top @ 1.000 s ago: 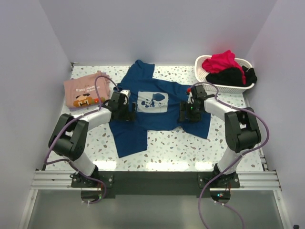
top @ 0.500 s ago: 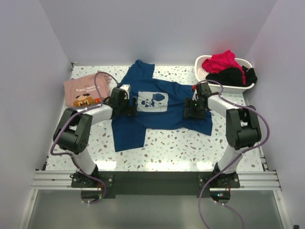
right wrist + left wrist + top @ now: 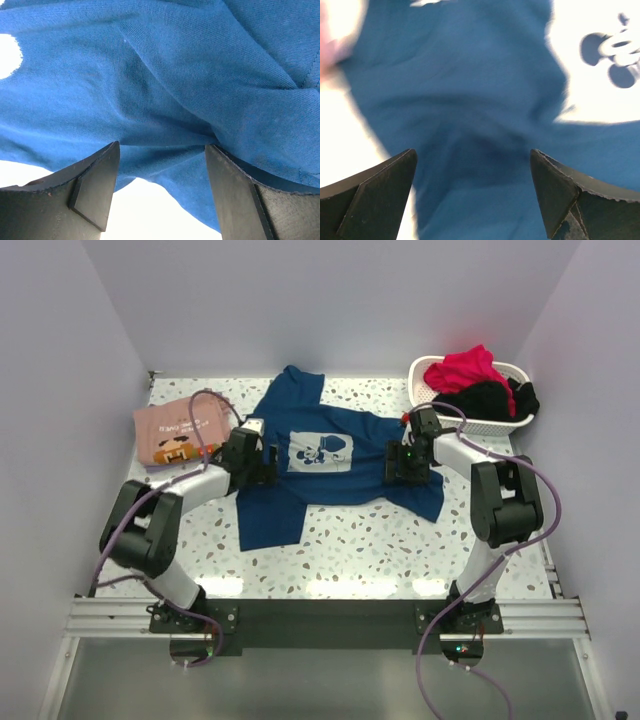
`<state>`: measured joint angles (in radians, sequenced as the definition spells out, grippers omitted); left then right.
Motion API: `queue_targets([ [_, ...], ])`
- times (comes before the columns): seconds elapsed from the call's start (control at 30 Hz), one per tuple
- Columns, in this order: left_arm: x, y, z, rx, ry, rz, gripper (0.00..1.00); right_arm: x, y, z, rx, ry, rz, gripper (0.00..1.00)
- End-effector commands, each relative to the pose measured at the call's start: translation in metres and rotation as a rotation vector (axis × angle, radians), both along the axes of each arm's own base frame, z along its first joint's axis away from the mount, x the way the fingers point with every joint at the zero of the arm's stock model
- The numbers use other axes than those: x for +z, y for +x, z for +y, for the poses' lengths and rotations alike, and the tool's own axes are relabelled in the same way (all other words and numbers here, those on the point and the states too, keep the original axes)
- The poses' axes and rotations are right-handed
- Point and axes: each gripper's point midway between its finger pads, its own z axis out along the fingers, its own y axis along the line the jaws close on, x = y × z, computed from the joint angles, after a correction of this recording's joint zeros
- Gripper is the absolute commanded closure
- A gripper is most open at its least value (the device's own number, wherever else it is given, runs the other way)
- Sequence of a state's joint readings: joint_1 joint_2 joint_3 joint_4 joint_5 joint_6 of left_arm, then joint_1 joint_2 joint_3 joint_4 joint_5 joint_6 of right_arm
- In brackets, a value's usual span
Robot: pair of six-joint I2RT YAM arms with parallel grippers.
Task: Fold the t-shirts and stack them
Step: Flatten the tshirt out, then fold the tshirt
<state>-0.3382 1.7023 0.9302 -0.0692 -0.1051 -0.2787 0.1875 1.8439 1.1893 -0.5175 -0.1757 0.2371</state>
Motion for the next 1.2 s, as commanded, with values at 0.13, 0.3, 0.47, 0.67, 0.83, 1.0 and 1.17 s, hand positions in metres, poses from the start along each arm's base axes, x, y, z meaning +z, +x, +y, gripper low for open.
queue_targets([
  [0.13,0.042,-0.058,0.056,0.273,0.068,-0.14,0.0,0.012,-0.011,-0.005,0.004,-0.002,-0.012,0.27],
  [0.3,0.017,-0.099,0.058,0.316,0.012,-0.055,0.0,0.023,-0.014,-0.001,-0.002,0.031,-0.038,0.27],
  [0.47,-0.001,-0.126,0.051,0.347,-0.073,0.033,0.0,0.038,-0.019,-0.001,0.004,0.039,-0.065,0.27],
  [0.67,-0.01,-0.15,0.06,0.433,-0.075,0.078,0.0,0.043,-0.026,-0.006,0.003,0.018,-0.079,0.27],
  [0.83,-0.011,-0.165,0.054,0.425,-0.096,0.12,0.0,0.043,-0.029,-0.006,0.003,0.023,-0.078,0.26],
  [1.0,-0.009,-0.177,0.06,0.44,-0.074,0.132,0.0,0.042,-0.035,-0.007,-0.003,0.024,-0.077,0.26],
  [1.17,-0.009,-0.182,0.057,0.416,-0.06,0.144,0.04,0.042,-0.038,-0.008,-0.008,0.021,-0.08,0.26],
])
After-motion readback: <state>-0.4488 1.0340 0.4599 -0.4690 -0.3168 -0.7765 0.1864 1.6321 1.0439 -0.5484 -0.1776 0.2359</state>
